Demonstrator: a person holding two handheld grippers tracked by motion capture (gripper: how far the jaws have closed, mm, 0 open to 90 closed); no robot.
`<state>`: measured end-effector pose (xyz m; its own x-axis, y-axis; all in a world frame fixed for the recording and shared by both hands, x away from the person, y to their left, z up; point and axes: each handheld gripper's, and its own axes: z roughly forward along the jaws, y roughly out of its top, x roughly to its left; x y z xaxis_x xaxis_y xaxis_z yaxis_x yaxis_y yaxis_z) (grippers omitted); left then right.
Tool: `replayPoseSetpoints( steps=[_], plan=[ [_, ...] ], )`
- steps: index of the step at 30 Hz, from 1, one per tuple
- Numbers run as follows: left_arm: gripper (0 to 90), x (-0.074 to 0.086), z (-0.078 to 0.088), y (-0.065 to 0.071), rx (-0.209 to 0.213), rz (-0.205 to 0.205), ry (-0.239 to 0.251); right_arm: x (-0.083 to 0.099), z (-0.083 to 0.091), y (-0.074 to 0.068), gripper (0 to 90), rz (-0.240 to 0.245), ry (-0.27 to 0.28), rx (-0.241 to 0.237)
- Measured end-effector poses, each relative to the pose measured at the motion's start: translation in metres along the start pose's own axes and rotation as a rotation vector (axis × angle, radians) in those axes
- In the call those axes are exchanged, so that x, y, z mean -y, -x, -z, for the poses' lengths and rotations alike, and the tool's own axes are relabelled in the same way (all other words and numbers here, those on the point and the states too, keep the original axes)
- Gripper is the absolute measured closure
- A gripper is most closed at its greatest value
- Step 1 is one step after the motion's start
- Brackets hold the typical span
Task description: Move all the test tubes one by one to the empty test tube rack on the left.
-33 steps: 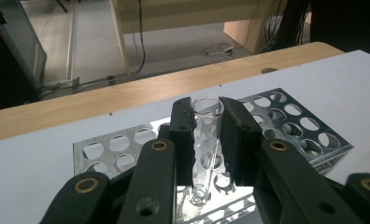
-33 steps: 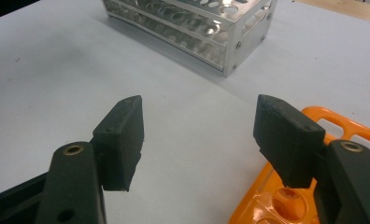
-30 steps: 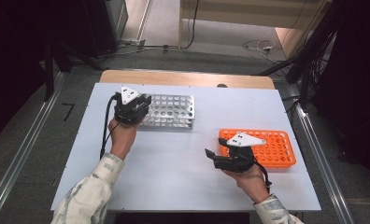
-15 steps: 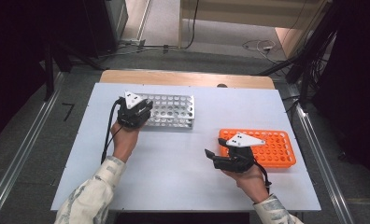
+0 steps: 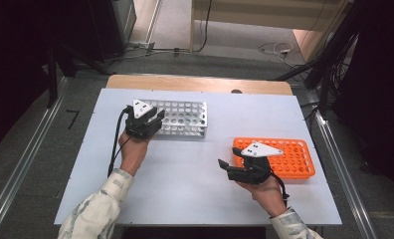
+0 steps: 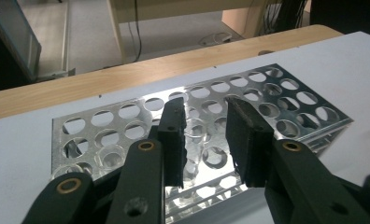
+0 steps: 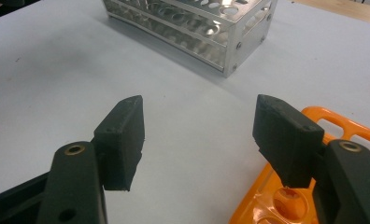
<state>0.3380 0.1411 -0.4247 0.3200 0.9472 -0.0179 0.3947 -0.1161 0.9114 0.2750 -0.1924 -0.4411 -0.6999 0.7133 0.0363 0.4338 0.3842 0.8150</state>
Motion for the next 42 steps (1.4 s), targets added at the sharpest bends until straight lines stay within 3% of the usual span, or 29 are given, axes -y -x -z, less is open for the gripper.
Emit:
replayPoseSetpoints(
  steps=[3,8,11,15,22,42],
  plan=[
    [59.6,0.0,0.007,0.007,0.015,0.011,-0.007,0.0,0.001,0.0,32.7,-0.004,0.002,-0.002],
    [31.5,0.006,0.018,0.016,0.039,0.071,-0.01,0.0,0.004,0.0,32.7,-0.003,0.006,0.003],
    [25.5,0.013,0.023,0.019,0.044,0.092,0.002,0.002,0.009,0.002,32.7,-0.005,0.009,0.009],
    [23.3,0.027,0.027,0.02,0.035,0.105,0.02,0.007,0.018,0.008,32.7,-0.02,0.019,0.024],
    [22.1,0.038,0.028,0.018,0.04,0.112,-0.015,0.015,0.035,0.018,32.7,-0.039,0.037,0.054],
    [21.6,0.04,0.027,0.022,0.046,0.091,-0.019,0.043,0.076,0.055,34.4,-0.11,0.059,0.203]
  ],
)
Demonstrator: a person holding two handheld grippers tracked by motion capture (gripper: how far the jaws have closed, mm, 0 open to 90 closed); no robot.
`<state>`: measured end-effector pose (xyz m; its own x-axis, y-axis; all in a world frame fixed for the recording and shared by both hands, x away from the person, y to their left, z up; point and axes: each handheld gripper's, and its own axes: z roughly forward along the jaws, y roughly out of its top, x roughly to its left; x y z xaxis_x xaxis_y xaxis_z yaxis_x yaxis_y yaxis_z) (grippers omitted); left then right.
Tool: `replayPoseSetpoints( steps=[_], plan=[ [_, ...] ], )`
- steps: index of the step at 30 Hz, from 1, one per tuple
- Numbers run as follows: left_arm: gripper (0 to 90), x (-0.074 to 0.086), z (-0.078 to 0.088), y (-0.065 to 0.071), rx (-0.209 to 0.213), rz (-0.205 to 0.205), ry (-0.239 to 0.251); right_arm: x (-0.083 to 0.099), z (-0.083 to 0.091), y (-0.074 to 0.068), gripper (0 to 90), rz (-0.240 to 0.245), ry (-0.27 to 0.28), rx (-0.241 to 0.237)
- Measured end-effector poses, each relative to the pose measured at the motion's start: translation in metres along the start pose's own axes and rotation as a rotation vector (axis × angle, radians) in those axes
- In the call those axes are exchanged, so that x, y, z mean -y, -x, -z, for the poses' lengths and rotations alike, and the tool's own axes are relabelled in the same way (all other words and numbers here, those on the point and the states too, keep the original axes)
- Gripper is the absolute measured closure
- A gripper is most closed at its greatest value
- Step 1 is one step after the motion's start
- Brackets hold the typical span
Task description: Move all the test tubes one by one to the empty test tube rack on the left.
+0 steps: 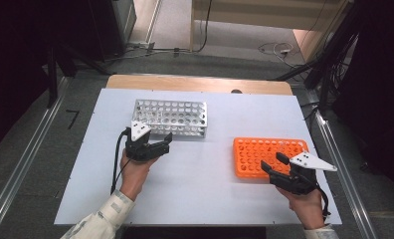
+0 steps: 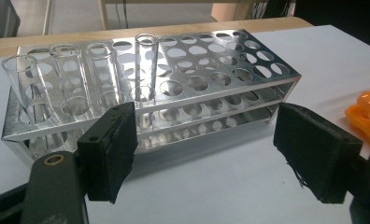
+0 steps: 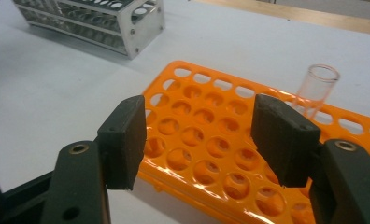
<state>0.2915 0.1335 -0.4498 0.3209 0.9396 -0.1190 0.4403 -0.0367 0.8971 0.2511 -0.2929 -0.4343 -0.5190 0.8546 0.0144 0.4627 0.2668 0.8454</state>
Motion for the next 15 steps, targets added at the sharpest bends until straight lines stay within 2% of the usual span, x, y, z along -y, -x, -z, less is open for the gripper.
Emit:
replayPoseSetpoints(
  steps=[15],
  plan=[
    [21.8,0.0,0.001,0.002,0.007,0.0,0.005,0.008,-0.007,0.023,35.3,-0.037,-0.011,0.101]
  ],
)
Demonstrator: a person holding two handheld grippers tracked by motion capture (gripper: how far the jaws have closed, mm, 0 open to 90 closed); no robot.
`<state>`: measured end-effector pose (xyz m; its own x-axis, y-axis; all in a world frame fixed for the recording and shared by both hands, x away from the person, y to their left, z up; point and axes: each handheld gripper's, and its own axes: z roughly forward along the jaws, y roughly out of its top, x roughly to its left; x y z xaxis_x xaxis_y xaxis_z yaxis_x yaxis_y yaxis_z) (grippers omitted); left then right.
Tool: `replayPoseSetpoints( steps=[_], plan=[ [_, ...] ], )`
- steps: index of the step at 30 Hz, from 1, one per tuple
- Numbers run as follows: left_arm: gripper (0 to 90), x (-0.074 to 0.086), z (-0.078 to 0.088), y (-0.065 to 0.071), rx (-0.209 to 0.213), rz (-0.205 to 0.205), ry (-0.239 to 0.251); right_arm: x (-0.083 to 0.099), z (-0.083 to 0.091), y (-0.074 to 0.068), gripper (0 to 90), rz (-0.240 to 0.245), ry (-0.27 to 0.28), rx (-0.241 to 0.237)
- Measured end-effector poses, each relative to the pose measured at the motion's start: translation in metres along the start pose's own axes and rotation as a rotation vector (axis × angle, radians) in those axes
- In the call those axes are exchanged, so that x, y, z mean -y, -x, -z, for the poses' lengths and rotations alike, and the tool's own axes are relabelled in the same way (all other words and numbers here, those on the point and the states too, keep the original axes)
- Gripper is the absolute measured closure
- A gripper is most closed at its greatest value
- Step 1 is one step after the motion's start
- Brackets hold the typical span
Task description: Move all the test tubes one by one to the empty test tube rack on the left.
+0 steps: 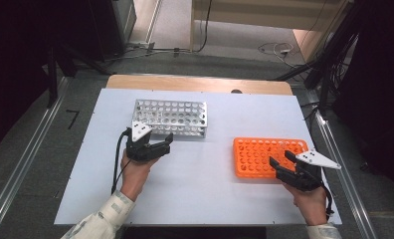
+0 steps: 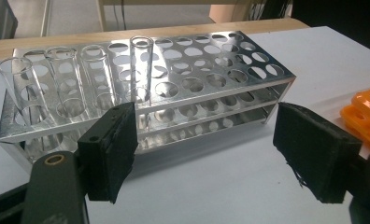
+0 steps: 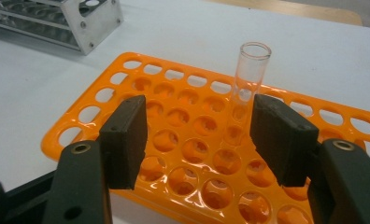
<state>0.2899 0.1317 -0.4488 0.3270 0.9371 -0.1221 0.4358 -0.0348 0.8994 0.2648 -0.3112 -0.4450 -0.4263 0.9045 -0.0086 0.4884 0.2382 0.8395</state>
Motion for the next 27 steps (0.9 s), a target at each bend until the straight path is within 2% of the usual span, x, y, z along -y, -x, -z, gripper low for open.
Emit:
replayPoseSetpoints(
  steps=[13,21,27],
  plan=[
    [21.8,0.0,-0.001,0.001,-0.001,-0.005,-0.002,0.0,-0.018,0.01,40.0,-0.015,-0.009,0.063],
    [21.8,0.0,-0.001,0.002,0.001,-0.006,-0.003,0.001,-0.028,0.012,46.9,-0.014,-0.017,0.084],
    [21.8,0.001,-0.002,0.002,0.0,-0.008,-0.007,0.002,-0.032,0.015,56.0,-0.02,-0.015,0.09]
  ],
)
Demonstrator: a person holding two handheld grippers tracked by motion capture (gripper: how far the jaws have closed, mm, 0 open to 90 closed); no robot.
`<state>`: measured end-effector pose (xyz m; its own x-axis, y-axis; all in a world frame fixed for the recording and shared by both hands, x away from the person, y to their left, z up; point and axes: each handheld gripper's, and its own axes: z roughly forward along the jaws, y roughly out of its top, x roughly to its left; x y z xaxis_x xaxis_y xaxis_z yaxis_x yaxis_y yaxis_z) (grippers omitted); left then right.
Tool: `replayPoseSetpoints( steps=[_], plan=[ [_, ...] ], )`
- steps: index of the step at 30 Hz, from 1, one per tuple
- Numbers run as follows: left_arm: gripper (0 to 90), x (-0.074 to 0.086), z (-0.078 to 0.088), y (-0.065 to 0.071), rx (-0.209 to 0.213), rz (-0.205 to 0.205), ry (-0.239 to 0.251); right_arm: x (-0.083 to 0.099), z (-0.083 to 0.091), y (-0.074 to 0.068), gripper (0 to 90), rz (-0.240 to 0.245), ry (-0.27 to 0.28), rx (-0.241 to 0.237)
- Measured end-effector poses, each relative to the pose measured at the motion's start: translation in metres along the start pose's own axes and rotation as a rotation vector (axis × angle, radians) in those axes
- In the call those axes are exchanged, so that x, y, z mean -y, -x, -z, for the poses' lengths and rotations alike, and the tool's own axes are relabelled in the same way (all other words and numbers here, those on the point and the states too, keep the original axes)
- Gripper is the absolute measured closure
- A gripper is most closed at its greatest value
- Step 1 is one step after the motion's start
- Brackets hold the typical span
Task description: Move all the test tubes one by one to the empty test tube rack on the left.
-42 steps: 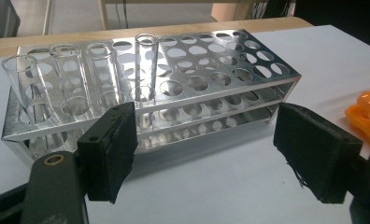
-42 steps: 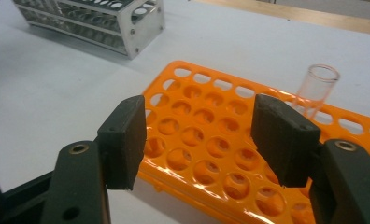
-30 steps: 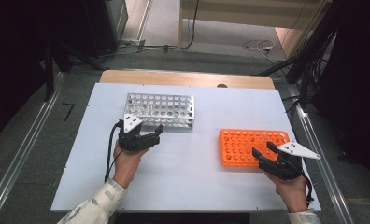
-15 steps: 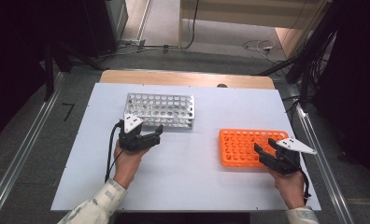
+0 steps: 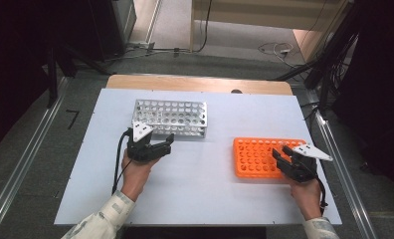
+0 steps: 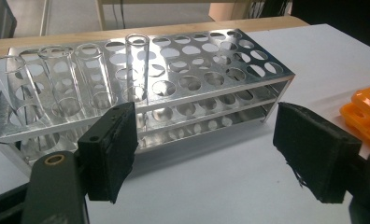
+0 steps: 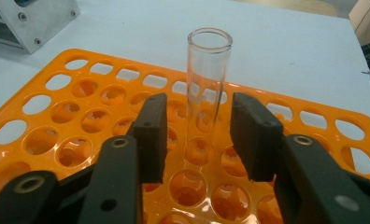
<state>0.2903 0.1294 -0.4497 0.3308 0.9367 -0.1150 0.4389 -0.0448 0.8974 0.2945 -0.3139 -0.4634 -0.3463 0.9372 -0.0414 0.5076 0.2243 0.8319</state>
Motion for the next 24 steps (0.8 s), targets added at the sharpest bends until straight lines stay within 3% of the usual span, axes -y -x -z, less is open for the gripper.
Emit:
replayPoseSetpoints(
  steps=[8,24],
  plan=[
    [21.9,0.0,0.0,0.0,0.001,0.001,0.001,0.0,0.0,0.0,71.5,0.011,0.016,0.01],
    [22.0,-0.002,0.002,0.001,0.011,0.003,0.008,-0.018,0.027,-0.002,72.9,-0.027,0.095,-0.019]
  ],
)
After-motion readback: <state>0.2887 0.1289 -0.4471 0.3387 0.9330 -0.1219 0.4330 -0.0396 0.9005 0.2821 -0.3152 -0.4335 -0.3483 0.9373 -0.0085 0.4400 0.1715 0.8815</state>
